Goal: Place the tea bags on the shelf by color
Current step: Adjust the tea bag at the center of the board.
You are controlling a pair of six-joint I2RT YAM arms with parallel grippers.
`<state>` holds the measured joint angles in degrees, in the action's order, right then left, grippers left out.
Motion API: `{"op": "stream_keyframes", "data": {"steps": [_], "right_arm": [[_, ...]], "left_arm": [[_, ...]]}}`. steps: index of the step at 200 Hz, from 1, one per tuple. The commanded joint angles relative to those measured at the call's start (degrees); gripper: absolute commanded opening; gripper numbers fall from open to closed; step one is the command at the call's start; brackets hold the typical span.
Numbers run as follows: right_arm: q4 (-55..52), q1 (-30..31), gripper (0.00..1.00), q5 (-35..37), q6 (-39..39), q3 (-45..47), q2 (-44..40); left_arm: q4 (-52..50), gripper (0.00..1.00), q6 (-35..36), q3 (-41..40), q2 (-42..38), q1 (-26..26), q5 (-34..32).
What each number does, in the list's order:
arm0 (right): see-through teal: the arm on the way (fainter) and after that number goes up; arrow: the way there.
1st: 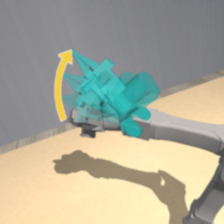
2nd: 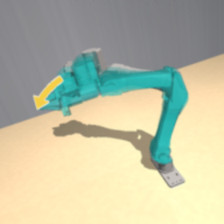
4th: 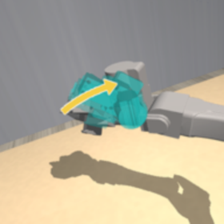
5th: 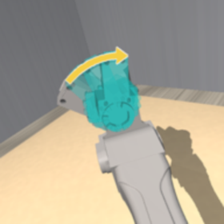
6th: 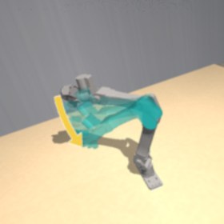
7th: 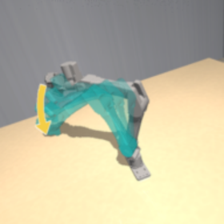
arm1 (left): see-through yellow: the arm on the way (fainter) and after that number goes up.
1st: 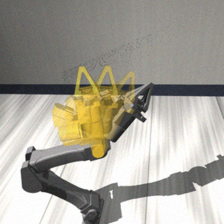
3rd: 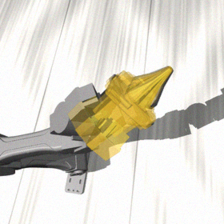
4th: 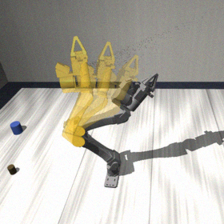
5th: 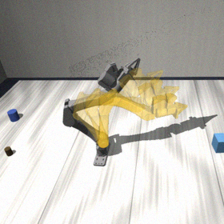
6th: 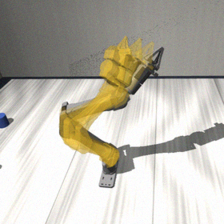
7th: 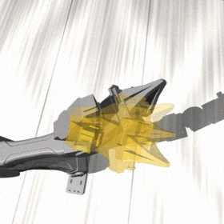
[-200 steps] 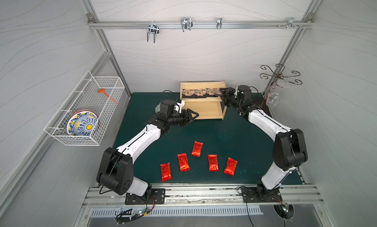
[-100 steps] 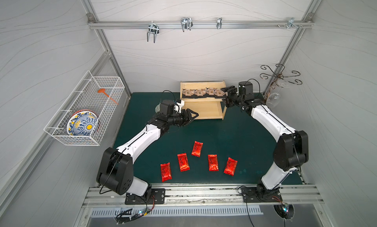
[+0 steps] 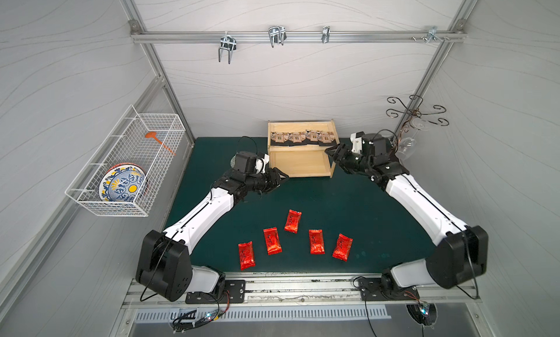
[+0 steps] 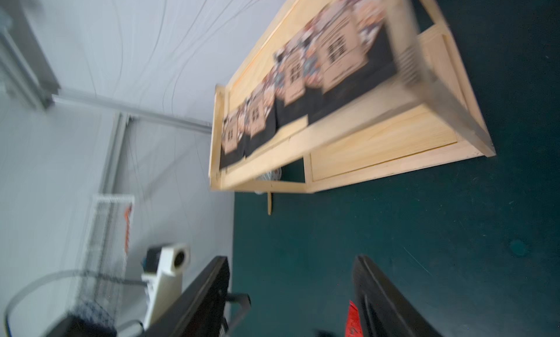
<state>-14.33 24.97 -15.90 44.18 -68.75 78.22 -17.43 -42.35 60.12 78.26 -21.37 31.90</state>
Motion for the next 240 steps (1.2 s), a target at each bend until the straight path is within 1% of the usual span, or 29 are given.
{"op": "stream_keyframes", "data": {"steps": [1, 27, 55, 72, 90, 159, 199, 240], "right_arm": [[-3.17, 6.91, 0.68, 2.80, -20.12, 7.17, -3.01], [-1.16, 16.37, 0.64, 8.56, -27.20, 15.18, -2.89], [0.31, 26.93, 0.61, 15.19, -32.21, 18.33, 1.72], [0.97, 30.50, 0.62, 16.50, -33.45, 18.83, 5.00], [1.63, 32.73, 0.66, 17.88, -34.06, 18.92, 7.77], [3.79, 33.47, 0.75, 18.53, -35.24, 18.58, 15.00], [4.66, 32.04, 0.74, 17.74, -35.48, 16.52, 18.96], [4.77, 27.66, 0.71, 16.30, -35.99, 15.83, 19.47]], "left_arm": [[-8.24, 0.59, 4.57, -2.27, -2.76, 0.40, -3.73], [-10.30, 0.59, 4.99, -6.76, -4.06, 0.39, -4.29], [-9.58, 0.59, 4.26, -10.36, -4.10, 0.42, -4.15], [-8.80, 0.59, 3.86, -11.06, -3.22, 0.34, -3.61], [-8.14, 0.59, 3.40, -11.35, -2.41, 0.45, -3.77], [-6.09, 0.59, 3.06, -11.82, 0.17, 1.28, -2.29], [-4.27, 0.58, 2.41, -12.29, 1.54, 2.20, -0.55], [-2.86, 0.57, 1.75, -12.74, 2.86, 2.56, 0.53]]}}
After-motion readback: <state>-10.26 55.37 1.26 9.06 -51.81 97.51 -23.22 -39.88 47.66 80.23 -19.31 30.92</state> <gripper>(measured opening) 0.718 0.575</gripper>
